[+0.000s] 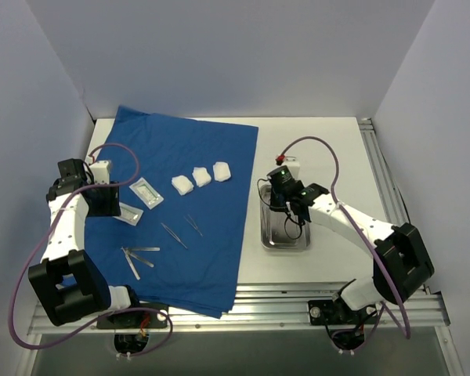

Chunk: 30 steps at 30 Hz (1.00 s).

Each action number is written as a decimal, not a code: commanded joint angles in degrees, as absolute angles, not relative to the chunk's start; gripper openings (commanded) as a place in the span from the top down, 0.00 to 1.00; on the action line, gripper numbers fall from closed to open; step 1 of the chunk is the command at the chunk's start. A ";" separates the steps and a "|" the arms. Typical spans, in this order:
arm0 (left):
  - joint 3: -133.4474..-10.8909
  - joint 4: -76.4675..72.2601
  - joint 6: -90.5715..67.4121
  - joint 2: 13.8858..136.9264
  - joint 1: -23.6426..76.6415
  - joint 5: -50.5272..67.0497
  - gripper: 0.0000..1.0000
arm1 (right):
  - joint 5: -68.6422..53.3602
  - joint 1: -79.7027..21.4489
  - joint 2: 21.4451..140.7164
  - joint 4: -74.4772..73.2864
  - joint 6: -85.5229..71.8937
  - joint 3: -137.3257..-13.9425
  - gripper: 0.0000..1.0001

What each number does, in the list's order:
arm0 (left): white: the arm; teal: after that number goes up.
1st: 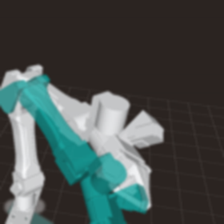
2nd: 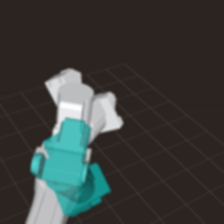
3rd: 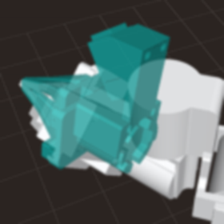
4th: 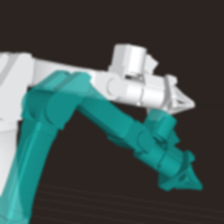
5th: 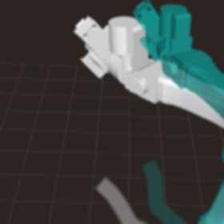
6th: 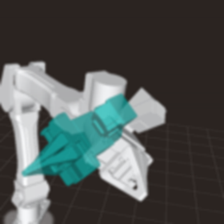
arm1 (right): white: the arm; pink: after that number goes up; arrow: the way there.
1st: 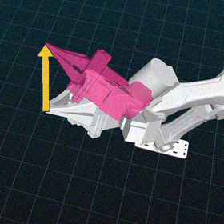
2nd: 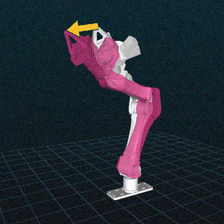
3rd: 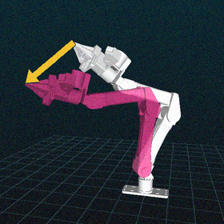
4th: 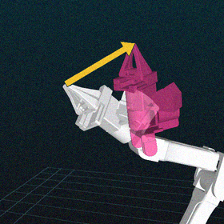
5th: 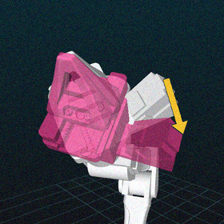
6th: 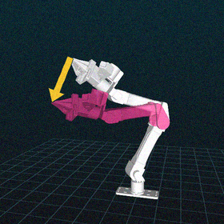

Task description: Prepare the surgical pack

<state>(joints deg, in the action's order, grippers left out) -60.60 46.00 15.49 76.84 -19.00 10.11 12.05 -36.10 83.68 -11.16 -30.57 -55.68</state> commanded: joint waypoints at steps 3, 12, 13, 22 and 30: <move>-61.79 44.82 16.00 76.46 -19.07 11.07 0.36 | 13.27 -32.08 84.02 -13.10 -30.50 -50.81 0.98; -61.70 45.00 16.00 76.11 -19.07 10.99 0.36 | 12.39 -31.82 91.58 -8.80 -30.15 -48.69 1.00; -61.61 44.91 16.00 76.20 -19.07 10.99 0.36 | 12.22 -31.82 92.02 -8.44 -30.15 -48.43 1.00; -61.70 44.74 16.00 76.55 -19.07 10.90 0.36 | 10.46 -31.82 94.48 -5.36 -30.50 -47.37 1.00; -61.79 44.82 16.00 76.46 -18.98 10.81 0.36 | 6.51 -32.17 95.19 -3.43 -32.34 -48.34 1.00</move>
